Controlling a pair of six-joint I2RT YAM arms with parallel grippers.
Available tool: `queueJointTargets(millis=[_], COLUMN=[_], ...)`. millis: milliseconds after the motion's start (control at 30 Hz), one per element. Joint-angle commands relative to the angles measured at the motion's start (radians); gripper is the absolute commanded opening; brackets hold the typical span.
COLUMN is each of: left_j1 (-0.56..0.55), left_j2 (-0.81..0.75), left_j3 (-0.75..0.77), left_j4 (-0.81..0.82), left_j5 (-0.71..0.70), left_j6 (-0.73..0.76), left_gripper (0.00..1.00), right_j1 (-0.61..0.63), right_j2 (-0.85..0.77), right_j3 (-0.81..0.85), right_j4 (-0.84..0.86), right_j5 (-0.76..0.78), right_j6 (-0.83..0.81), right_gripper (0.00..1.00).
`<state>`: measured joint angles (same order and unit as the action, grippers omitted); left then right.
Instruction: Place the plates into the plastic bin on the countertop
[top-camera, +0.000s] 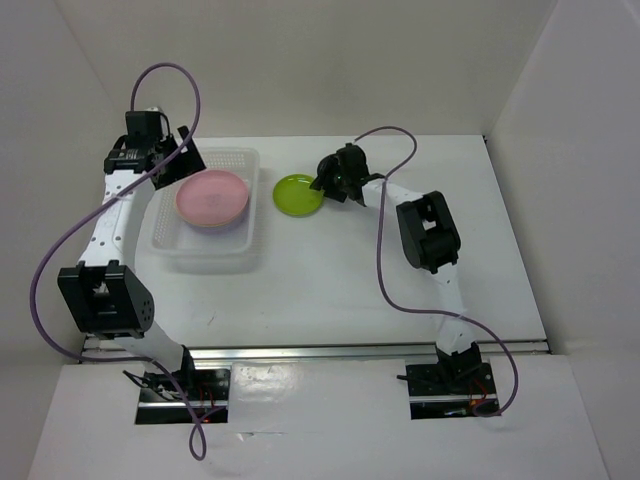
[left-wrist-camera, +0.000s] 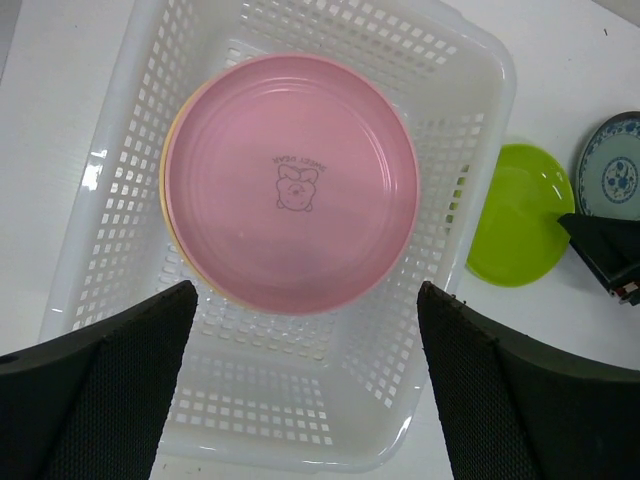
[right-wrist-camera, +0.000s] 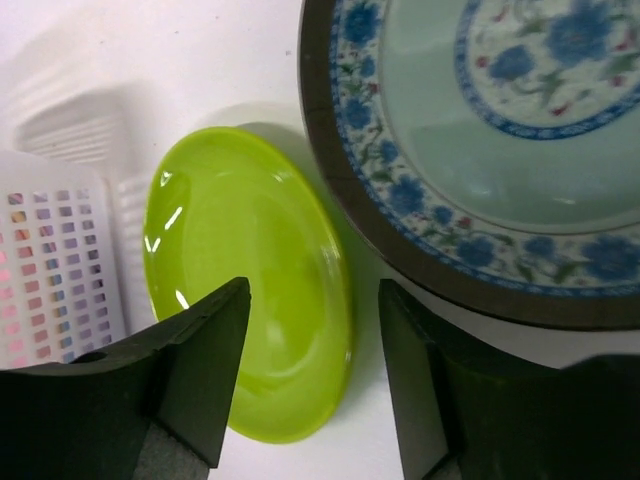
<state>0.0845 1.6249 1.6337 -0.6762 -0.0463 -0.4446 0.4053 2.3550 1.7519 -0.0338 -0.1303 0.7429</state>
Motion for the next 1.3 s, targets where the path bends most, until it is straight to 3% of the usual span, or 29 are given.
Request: queueJointTargets(millis=[0,67,167,233,400,600,700,867,1067,1100,1167,1267], left_j1=[0.004,-0.005,-0.005,-0.015,-0.074,-0.152,-0.161,-0.172,-0.172,-0.172,-0.172,-0.172], left_j2=[-0.032,-0.045,-0.065,-0.075,-0.105,-0.105,-0.073,0.018,0.059,0.076,0.095,0.118], left_j3=[-0.035,-0.047,-0.058,-0.069,-0.081,-0.069,-0.081,-0.095,-0.106,-0.094,-0.081,-0.072], left_j4=[0.012,0.012,0.012,0.012,0.035,0.134,0.208,0.283,0.343,0.331,0.319,0.308], left_j5=[0.013,0.025,0.036,0.074,0.178,0.446,0.517,0.663,0.659,0.658,0.658,0.658], left_j6=[0.004,0.004,0.014,0.023,0.055,0.099,0.066,0.031,0.007,0.007,0.007,0.007], left_gripper=[0.96,0.96,0.96,0.96,0.96,1.00,0.99,0.95,0.90,0.88,0.69,0.16], right_j1=[0.044,0.044,0.044,0.044,0.003,-0.022,-0.001,0.055,0.092,0.101,0.101,0.110], right_j2=[0.053,0.053,0.053,0.043,-0.164,-0.431,-0.506,-0.574,-0.666,-0.675,-0.704,-0.730], right_j3=[0.035,0.035,0.023,0.023,-0.107,-0.181,-0.203,-0.216,-0.278,-0.278,-0.278,-0.298], right_j4=[-0.040,-0.049,-0.098,-0.136,-0.109,-0.058,-0.023,-0.054,-0.041,-0.041,-0.041,-0.031], right_j5=[0.024,0.046,0.099,0.124,0.150,0.012,-0.067,-0.077,-0.114,-0.124,-0.146,-0.155], right_j6=[0.013,0.013,-0.005,-0.019,-0.062,-0.180,-0.223,-0.272,-0.281,-0.281,-0.281,-0.281], right_gripper=[0.61,0.53,0.17,0.00,0.00,0.00,0.00,0.00,0.00,0.00,0.00,0.00])
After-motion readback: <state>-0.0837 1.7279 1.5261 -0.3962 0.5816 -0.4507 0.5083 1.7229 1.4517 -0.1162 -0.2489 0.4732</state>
